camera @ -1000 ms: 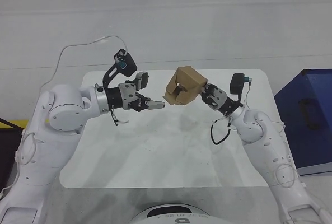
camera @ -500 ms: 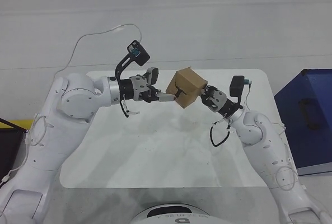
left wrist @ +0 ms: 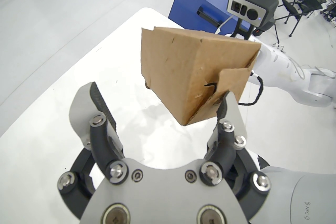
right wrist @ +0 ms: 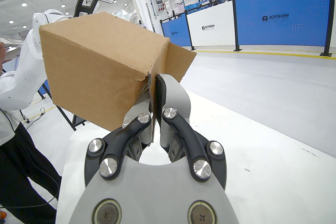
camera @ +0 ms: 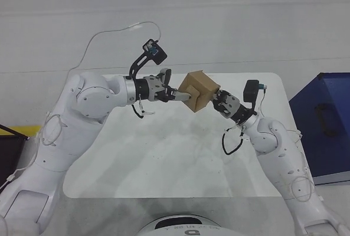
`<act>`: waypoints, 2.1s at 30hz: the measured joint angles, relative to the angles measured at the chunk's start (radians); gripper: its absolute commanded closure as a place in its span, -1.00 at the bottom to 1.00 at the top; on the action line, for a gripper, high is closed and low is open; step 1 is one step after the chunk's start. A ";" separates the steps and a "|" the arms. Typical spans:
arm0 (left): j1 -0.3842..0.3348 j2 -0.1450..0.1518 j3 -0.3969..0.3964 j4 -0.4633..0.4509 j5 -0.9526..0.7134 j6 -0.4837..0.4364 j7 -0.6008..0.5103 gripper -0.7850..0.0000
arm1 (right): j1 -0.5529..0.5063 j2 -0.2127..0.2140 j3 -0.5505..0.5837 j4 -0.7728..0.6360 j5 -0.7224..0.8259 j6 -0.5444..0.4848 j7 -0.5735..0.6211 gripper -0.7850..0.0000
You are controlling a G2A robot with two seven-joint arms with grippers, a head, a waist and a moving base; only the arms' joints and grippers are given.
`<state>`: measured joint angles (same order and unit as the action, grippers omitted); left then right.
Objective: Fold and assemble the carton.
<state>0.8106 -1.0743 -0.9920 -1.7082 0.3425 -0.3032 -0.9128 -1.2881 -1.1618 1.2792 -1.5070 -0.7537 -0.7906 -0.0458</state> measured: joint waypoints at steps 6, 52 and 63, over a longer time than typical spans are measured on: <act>-0.013 -0.005 0.006 0.007 -0.036 0.006 0.007 -0.92 | 0.006 -0.001 -0.004 0.004 0.002 0.003 0.006 1.00; -0.024 -0.035 0.075 -0.075 0.189 0.267 -0.021 -0.74 | -0.013 0.001 0.018 0.000 -0.009 -0.036 -0.017 1.00; 0.053 -0.016 -0.015 -0.100 0.103 0.139 -0.029 -1.00 | -0.019 0.002 0.029 0.008 0.011 -0.051 -0.021 1.00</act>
<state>0.8636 -1.0901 -1.0072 -1.8082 0.4458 -0.1645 -0.9413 -1.3069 -1.1597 1.3084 -1.4987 -0.7424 -0.8414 -0.0665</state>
